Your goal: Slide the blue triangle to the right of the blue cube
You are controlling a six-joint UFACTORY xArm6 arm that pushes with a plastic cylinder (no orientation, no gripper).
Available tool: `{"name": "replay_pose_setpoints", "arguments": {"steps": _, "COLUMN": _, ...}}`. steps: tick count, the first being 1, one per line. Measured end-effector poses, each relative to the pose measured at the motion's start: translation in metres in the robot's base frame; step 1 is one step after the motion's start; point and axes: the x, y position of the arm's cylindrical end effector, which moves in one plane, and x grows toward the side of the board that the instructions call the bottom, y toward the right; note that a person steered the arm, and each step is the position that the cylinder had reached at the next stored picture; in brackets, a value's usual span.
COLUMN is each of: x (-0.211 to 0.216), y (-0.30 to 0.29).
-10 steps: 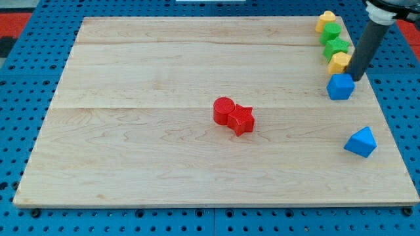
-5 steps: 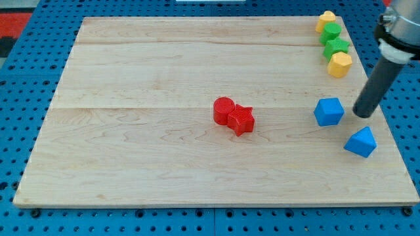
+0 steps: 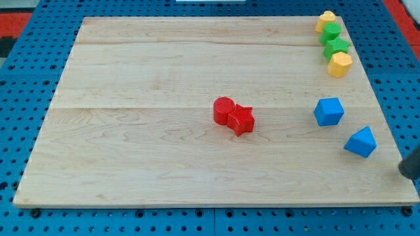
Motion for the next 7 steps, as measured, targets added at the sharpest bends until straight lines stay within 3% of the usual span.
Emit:
{"name": "replay_pose_setpoints", "arguments": {"steps": 2, "x": -0.034, "y": -0.050}}
{"name": "replay_pose_setpoints", "arguments": {"steps": 7, "x": -0.073, "y": -0.038}}
